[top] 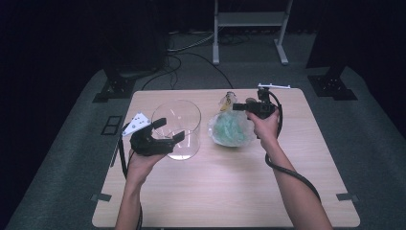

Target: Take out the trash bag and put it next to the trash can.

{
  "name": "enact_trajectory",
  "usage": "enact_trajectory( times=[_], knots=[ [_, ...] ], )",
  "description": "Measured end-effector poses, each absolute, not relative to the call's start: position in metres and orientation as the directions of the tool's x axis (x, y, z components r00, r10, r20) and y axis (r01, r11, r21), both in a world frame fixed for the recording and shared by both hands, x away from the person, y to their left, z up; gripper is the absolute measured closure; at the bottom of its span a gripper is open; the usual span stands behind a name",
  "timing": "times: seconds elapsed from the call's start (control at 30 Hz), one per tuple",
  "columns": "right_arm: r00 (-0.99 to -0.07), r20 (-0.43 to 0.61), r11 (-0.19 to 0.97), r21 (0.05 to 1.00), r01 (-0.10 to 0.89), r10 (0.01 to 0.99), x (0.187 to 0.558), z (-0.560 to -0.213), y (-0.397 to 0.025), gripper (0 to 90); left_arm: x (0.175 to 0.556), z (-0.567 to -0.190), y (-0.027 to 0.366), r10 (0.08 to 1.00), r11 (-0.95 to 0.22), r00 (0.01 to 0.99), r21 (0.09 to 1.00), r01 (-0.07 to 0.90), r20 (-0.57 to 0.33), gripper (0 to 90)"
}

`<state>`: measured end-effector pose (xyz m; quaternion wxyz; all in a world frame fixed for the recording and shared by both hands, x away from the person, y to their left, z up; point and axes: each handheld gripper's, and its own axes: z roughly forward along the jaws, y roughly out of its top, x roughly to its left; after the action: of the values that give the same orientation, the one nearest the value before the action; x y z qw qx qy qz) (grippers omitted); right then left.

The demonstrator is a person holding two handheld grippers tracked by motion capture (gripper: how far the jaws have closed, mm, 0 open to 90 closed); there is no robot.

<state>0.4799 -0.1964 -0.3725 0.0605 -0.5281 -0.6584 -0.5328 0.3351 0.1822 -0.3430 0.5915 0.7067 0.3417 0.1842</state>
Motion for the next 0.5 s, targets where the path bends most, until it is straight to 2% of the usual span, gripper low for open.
enact_trajectory(
  times=[0.5],
  knots=[
    [-0.441,0.643,-0.114,0.635,0.764,0.626,0.476,-0.39,-0.197,88.6,0.336,-0.345,0.18,0.7,-0.074,0.699,0.959,0.274,-0.146,7.2]
  ],
)
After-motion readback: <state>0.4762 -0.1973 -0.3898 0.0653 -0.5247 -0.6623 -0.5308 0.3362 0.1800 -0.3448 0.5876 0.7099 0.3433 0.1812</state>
